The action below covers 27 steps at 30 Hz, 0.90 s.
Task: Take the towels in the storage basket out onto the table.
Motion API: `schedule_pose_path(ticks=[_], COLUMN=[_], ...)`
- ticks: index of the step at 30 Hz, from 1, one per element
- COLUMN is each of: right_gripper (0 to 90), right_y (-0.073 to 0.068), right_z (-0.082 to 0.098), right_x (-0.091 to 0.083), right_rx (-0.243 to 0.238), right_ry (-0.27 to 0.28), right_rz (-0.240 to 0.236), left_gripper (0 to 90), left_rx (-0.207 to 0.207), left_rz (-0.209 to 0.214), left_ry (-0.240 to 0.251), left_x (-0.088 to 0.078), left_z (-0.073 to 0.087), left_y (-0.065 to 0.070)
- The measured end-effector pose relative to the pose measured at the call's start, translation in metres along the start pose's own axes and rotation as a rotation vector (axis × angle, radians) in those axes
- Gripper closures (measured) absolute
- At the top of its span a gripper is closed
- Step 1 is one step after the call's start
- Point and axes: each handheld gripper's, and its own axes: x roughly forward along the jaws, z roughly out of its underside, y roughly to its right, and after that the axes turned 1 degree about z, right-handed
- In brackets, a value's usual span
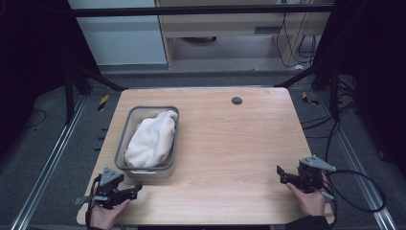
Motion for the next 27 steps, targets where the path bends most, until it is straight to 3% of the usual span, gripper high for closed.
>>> schedule_pose_path(ticks=[5, 18, 27], right_gripper=[10.2, 8.7, 8.1], right_y=[-0.003, -0.005, -0.006], right_z=[-0.001, 0.000, 0.002], right_x=[-0.004, -0.005, -0.005], right_rx=[-0.006, -0.005, -0.007], right_ry=[0.024, 0.015, 0.013], right_rz=[-0.007, -0.011, 0.010], left_gripper=[21.0, 21.3, 21.4], left_rx=[-0.033, -0.012, -0.017], left_rz=[-0.001, -0.004, 0.005], left_ry=[0.052, 0.158, 0.196], left_x=[-0.013, -0.037, -0.048], left_z=[-0.006, -0.027, -0.044], left_y=[-0.004, 0.000, 0.000])
